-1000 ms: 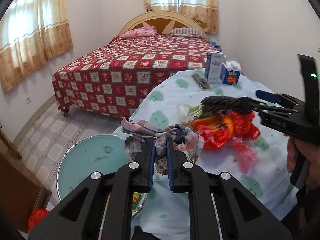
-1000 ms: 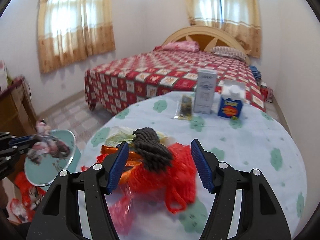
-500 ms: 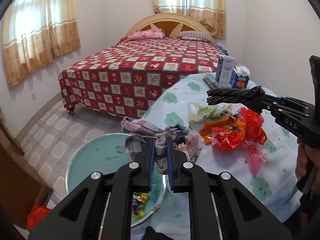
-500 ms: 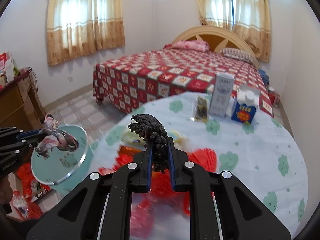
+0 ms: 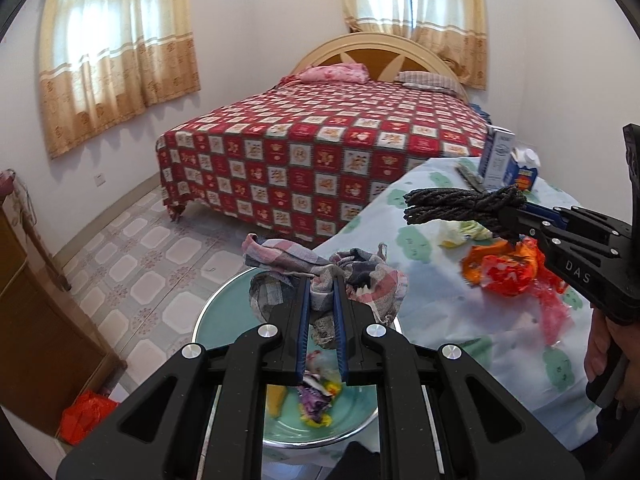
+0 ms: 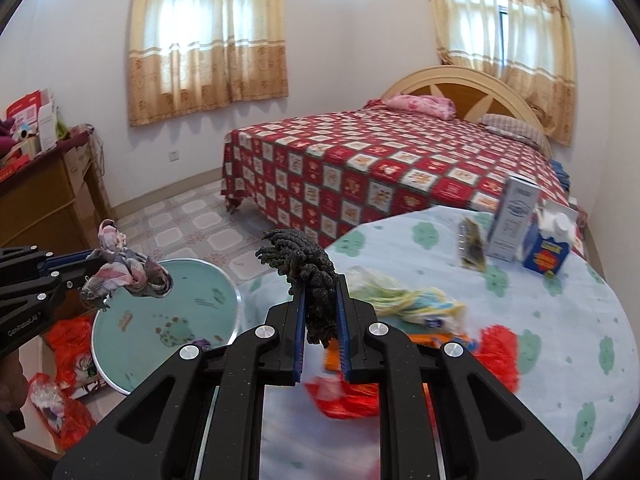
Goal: Collect trash
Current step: 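Hold the cloth over the bucket with the left gripper while the right carries the brush there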
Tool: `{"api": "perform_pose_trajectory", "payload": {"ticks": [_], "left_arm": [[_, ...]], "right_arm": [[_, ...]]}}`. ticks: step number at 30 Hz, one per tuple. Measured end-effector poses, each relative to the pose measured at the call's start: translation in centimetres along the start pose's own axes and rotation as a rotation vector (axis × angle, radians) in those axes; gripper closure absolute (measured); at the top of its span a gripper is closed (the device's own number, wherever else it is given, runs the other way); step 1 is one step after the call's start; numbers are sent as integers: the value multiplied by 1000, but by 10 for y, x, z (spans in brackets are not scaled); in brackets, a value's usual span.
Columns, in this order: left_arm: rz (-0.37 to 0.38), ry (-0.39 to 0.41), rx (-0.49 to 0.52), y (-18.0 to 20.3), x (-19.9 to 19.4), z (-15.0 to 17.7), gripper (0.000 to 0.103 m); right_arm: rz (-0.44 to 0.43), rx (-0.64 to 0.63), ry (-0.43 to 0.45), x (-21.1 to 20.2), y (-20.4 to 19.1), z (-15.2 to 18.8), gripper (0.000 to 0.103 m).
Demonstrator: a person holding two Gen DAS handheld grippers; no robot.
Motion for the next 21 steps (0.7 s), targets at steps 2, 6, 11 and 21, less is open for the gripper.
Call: {"api": "perform_pose_trajectory", "payload": {"ticks": [2, 6, 11, 21], "left_arm": [[-11, 0, -10, -8, 0, 1, 92], [-29, -1, -21, -20, 1, 2, 92], [-44, -5, -27, -31, 0, 8, 92], [-67, -15, -47, -50, 1, 13, 92]], "right_arm": [[-11, -9, -1, 4, -8, -1, 89], [-31, -25, -5, 10, -23, -2, 89], [-53, -41, -14, 20, -38, -2, 89], [-87, -74, -34, 33, -60, 2, 89]]}}
Point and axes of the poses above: each gripper's, at about its wrist camera, not at the fingertips, and x roughly the way its jaws point, y to its right, z to its underside, the point moved 9 cm from there along x, roughly the way its jaws point, and after that the axes turned 5 degrees about -z, right-handed, at the moved point
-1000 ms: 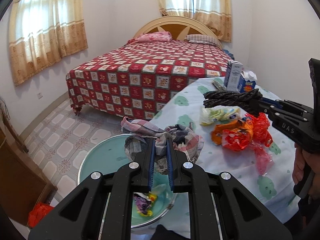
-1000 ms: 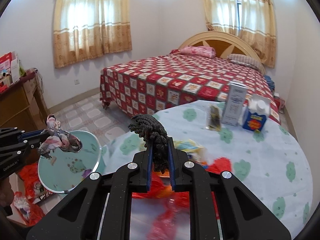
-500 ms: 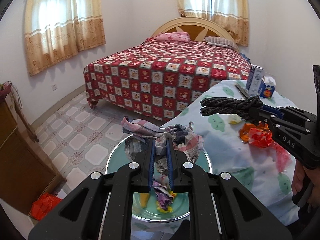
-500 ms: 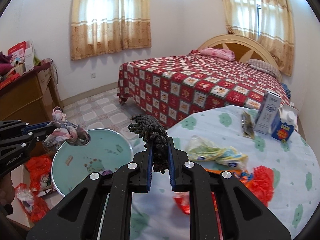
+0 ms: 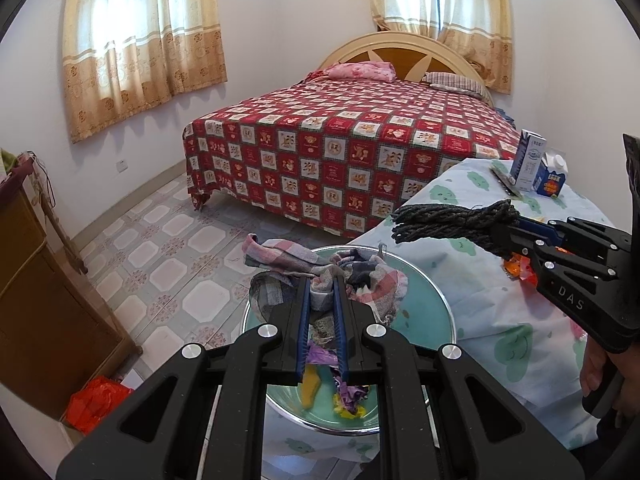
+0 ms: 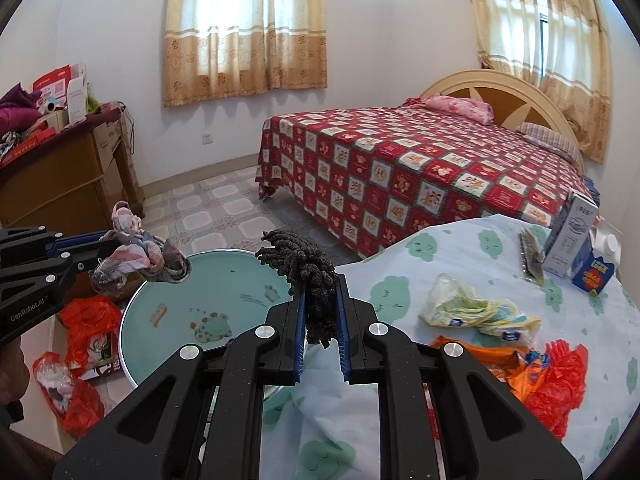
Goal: Collect trash
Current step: 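Hold the cloth over the bucket with the left gripper while the right carries the brush there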
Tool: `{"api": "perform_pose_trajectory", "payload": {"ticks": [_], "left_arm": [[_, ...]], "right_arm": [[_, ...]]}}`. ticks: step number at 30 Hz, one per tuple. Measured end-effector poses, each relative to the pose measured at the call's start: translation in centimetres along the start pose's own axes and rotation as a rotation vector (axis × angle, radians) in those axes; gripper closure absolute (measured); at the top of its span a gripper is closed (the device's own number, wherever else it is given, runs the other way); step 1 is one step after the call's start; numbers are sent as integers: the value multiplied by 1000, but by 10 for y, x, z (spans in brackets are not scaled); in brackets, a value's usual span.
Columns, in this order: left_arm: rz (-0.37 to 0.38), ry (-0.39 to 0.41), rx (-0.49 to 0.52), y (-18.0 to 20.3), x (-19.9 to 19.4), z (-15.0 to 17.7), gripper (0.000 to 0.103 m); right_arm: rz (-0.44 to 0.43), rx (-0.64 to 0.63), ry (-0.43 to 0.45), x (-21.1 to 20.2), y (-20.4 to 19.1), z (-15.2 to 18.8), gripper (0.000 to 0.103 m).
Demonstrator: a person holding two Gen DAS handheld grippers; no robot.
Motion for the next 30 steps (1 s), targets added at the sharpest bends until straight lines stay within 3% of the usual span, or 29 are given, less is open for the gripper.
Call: {"api": "perform_pose_trajectory", "payload": {"ticks": [30], "left_arm": [[-24, -19, -50, -24, 10, 3, 92]], "right_arm": [[-31, -50, -43, 16, -25, 7, 89]]}}
Point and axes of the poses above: each gripper's, at about its wrist camera, not at the fingertips, and x roughly the way its jaws point, y to its right, z to its underside, the point moved 9 cm from there along x, roughly the way its jaws point, and after that the axes turned 5 degrees about -z, right-handed, at the moved point
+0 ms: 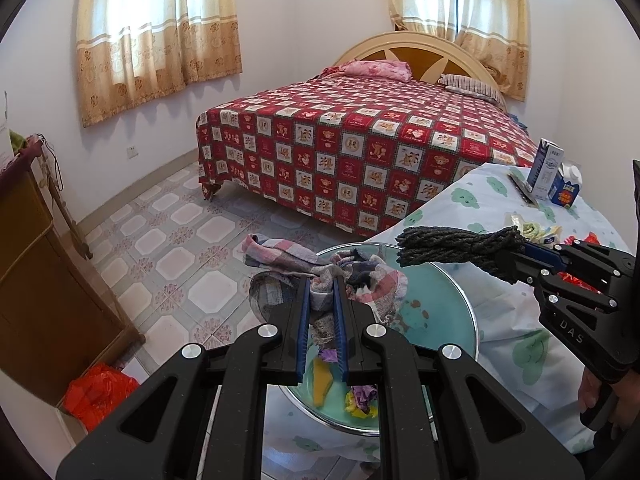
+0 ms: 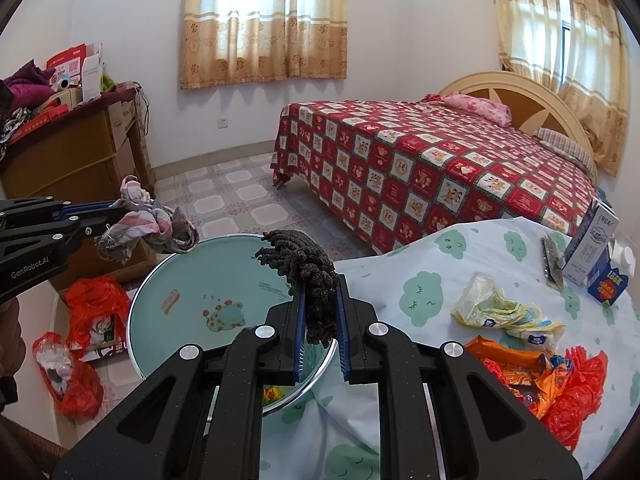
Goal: Collect trash
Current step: 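Hold the cloth over the bucket with the left gripper while the right carries the brush there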
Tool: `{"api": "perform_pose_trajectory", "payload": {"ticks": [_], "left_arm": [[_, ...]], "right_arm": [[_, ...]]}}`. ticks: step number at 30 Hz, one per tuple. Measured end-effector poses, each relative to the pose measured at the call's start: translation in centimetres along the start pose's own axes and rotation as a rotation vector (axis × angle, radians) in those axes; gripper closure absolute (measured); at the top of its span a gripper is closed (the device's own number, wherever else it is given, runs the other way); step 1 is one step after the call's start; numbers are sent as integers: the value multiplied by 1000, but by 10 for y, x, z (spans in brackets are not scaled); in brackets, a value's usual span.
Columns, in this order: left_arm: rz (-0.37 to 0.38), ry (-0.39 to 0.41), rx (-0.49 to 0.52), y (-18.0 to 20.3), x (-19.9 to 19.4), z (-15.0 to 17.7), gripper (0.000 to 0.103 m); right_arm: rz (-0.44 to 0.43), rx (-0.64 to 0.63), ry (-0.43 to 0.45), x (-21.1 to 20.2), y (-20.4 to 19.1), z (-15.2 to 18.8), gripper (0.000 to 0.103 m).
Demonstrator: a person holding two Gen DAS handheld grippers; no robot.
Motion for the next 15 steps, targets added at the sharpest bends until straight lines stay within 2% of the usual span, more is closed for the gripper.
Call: {"api": "perform_pose_trajectory", "payload": {"ticks": [15], "left_arm": [[10, -8, 6, 4, 4, 6, 91]], "right_arm": [[-8, -5, -6, 1, -3, 2, 89]]}}
Point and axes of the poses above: each gripper's, at about its wrist camera, not at the fingertips, and x roughly the way its jaws point, y to its right, z to its underside, the point moved 9 cm from there along x, roughly the way its jaws point, and after that the axes turned 5 degrees about -z, right-handed, at the moved point
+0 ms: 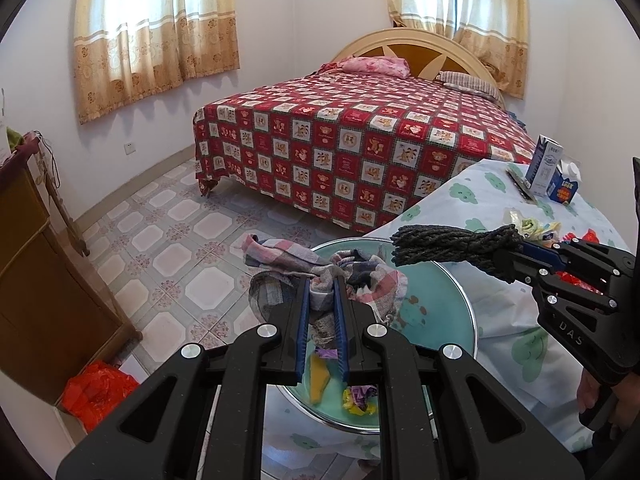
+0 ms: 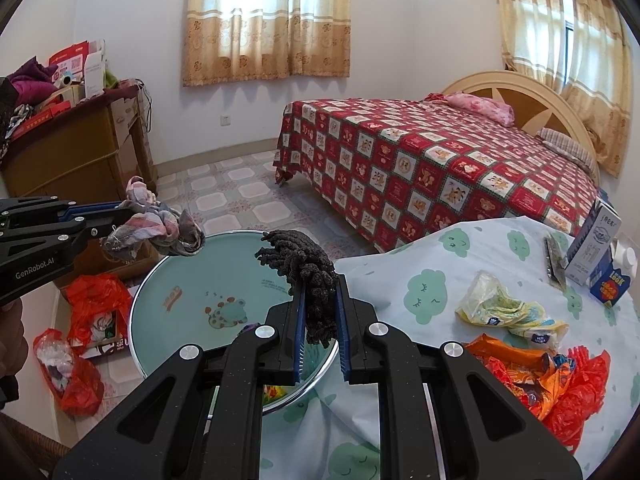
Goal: Collect trash
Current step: 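Open both grippers to drop the cloth and brush into the bucket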
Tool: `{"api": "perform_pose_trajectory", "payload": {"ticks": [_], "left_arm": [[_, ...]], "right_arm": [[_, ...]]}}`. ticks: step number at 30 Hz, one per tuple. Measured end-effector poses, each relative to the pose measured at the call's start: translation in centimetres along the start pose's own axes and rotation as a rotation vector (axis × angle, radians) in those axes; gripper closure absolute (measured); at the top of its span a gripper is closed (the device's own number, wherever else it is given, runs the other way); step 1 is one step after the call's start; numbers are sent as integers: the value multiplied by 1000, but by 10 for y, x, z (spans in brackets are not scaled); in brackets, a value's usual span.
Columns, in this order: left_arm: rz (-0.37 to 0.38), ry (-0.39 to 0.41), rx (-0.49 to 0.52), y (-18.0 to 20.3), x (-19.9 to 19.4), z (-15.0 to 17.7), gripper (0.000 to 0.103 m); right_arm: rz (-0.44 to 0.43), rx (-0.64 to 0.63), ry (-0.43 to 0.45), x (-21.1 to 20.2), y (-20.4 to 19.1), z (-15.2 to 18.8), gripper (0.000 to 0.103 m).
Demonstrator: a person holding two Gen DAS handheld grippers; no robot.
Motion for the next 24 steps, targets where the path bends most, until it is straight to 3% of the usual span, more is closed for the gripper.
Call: {"api": "perform_pose_trajectory", "payload": {"ticks": [8, 10, 12, 17, 24], "left_arm": [[11, -8, 2, 7, 2, 5, 84], [15, -10, 9, 10, 2, 7, 83], [15, -10, 7, 10, 1, 7, 76], [11, -6, 4, 13, -1, 8, 65], [1, -5, 2, 13, -2, 6, 58]], "right_arm": [[-30, 2, -3, 2, -5, 2, 85], [-31, 8, -3, 2, -5, 3, 79], [-29, 12, -6, 3, -4, 4, 70], [-21, 15, -16, 4, -1, 7, 66], [-21, 21, -14, 2, 0, 8, 63]]}}
Point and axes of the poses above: each gripper's, at about its wrist camera, not at the fingertips, and x roughly the way its jaws point, y to its right, z to its underside, the point moved 9 cm from there along x, roughly the way its jaws point, and after that the axes turned 5 degrees about -z, right-handed, at the moved point
